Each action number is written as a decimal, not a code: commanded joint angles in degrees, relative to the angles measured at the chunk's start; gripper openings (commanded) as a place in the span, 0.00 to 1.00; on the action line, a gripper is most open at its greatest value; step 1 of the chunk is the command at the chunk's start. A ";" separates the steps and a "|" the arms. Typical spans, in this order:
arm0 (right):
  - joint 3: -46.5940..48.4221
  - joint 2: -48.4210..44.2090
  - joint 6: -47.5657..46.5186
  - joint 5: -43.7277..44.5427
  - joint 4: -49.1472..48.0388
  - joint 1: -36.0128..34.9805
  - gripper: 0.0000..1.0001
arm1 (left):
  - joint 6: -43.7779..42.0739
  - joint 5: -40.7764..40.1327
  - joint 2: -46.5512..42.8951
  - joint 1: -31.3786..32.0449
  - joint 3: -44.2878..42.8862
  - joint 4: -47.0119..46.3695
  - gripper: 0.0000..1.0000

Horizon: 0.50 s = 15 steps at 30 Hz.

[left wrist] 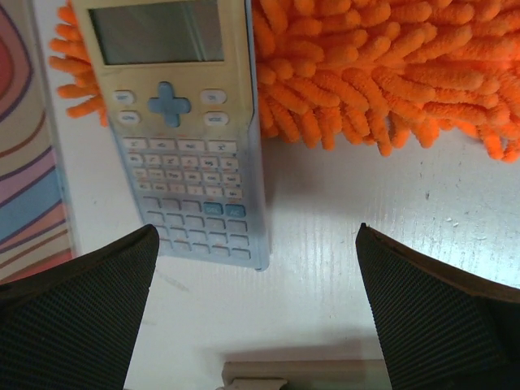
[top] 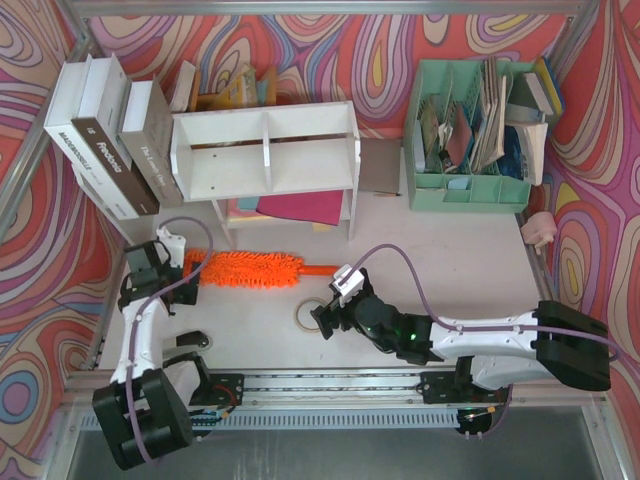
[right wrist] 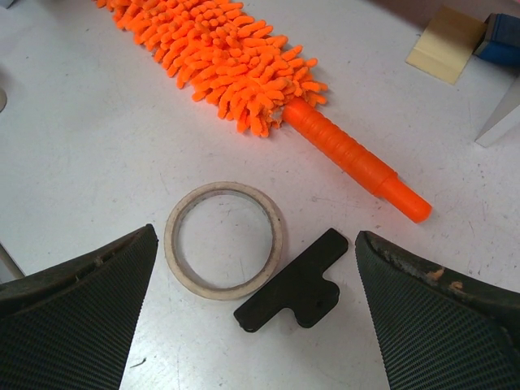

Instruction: Dust the bookshelf with a duster

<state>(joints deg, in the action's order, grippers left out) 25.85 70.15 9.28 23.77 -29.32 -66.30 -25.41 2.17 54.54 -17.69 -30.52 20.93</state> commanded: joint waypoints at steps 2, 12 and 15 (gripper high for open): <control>-0.62 -1.12 0.50 0.75 -2.04 0.28 0.96 | -0.33 4.16 2.97 -2.67 1.67 -7.34 0.98; -0.46 -0.46 0.48 0.46 -2.10 0.33 0.97 | -0.28 4.26 6.51 -6.28 1.80 -13.96 0.98; -0.36 -0.28 0.56 0.12 -2.13 0.31 0.97 | -0.43 4.51 7.78 -7.38 1.84 -15.67 0.99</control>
<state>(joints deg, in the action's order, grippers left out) 25.78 70.15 9.28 23.75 -29.32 -66.30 -25.93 5.17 61.08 -23.70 -28.62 9.30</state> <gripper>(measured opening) 0.969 0.984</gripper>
